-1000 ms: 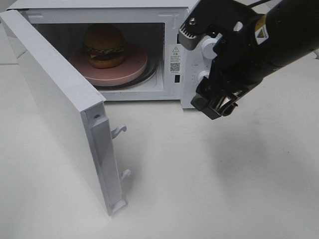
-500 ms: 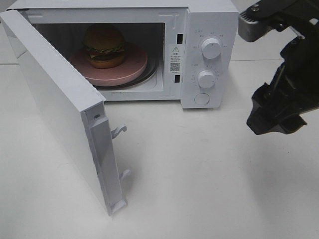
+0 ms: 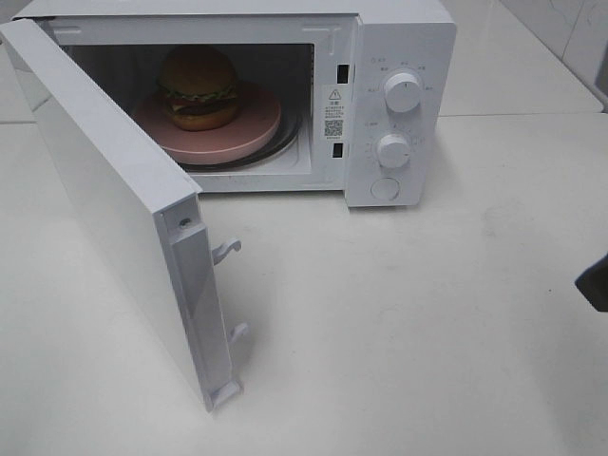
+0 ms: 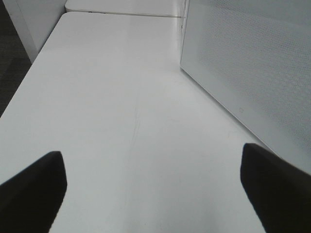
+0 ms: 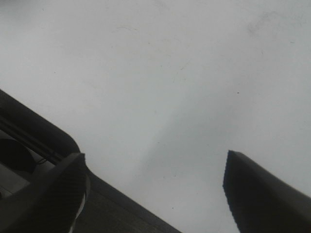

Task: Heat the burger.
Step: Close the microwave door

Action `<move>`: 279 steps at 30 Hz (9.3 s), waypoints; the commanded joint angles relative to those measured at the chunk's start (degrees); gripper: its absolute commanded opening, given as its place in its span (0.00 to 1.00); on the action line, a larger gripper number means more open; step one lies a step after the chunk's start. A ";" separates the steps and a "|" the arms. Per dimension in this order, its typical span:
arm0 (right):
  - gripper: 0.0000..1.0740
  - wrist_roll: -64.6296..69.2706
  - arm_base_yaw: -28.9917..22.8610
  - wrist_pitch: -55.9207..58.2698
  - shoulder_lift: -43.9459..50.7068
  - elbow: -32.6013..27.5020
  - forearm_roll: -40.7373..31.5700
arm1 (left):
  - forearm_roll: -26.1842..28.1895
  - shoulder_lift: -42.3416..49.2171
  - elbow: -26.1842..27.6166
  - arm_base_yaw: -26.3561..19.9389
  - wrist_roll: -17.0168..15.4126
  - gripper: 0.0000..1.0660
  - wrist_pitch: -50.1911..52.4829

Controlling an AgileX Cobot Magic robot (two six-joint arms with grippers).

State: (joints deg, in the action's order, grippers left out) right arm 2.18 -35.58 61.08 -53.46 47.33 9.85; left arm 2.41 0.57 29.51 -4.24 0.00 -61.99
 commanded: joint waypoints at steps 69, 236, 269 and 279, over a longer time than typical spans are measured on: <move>0.70 4.76 28.82 -3.84 55.29 -18.62 -4.58 | 0.29 0.80 0.00 -0.17 0.00 0.84 0.74; 0.70 4.81 28.82 -3.84 55.29 -18.62 -4.58 | 49.62 -110.81 33.35 52.20 28.88 0.00 102.44; 0.70 4.81 28.82 -3.84 55.29 -18.62 -4.58 | 58.79 -108.00 37.82 52.83 43.26 0.01 90.41; 0.70 4.81 28.82 -3.84 55.29 -18.62 -4.58 | 60.05 -105.65 34.95 52.83 44.98 0.95 71.33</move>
State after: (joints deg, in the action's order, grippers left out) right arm 6.70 -7.16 57.24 0.23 28.82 5.33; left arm 62.22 -105.71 64.69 48.36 44.92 14.55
